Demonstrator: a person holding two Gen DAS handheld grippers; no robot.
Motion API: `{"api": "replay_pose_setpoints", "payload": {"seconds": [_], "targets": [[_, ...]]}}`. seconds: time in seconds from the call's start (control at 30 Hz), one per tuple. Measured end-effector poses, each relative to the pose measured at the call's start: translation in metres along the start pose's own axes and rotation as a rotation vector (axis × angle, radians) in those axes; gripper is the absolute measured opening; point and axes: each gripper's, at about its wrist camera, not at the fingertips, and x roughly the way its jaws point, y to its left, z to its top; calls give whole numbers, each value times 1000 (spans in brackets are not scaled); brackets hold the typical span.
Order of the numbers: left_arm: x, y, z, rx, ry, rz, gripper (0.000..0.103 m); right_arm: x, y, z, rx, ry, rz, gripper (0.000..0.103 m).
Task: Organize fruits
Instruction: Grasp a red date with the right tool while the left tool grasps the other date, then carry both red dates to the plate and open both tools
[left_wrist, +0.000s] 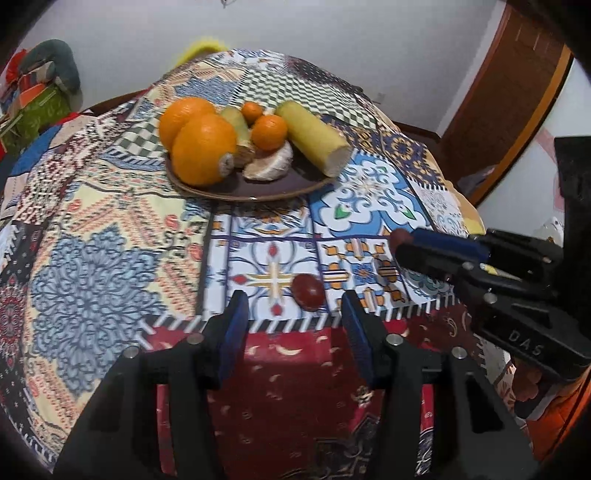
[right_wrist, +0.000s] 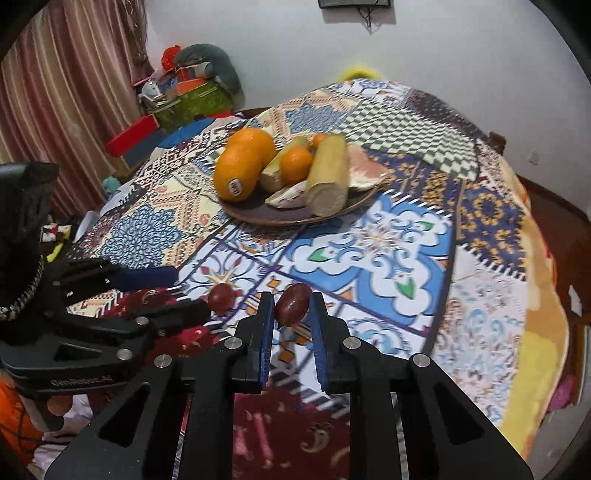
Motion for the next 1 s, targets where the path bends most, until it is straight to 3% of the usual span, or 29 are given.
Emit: {"api": "replay_pose_setpoints", "payload": {"seconds": [0.13, 0.3, 0.43, 0.73, 1.0], "targets": [[12, -10, 1, 25, 23, -33, 44, -4, -6, -2, 15, -6, 1, 17], [23, -16, 2, 47, 29, -6, 35, -7, -7, -5, 30, -10, 4, 17], [24, -14, 3, 46, 14, 19, 17, -9, -8, -6, 32, -12, 3, 18], [10, 2, 7, 18, -28, 25, 17, -5, -3, 4, 23, -24, 12, 18], [-6, 21, 31, -13, -103, 47, 17, 1, 1, 22, 8, -47, 26, 18]]}}
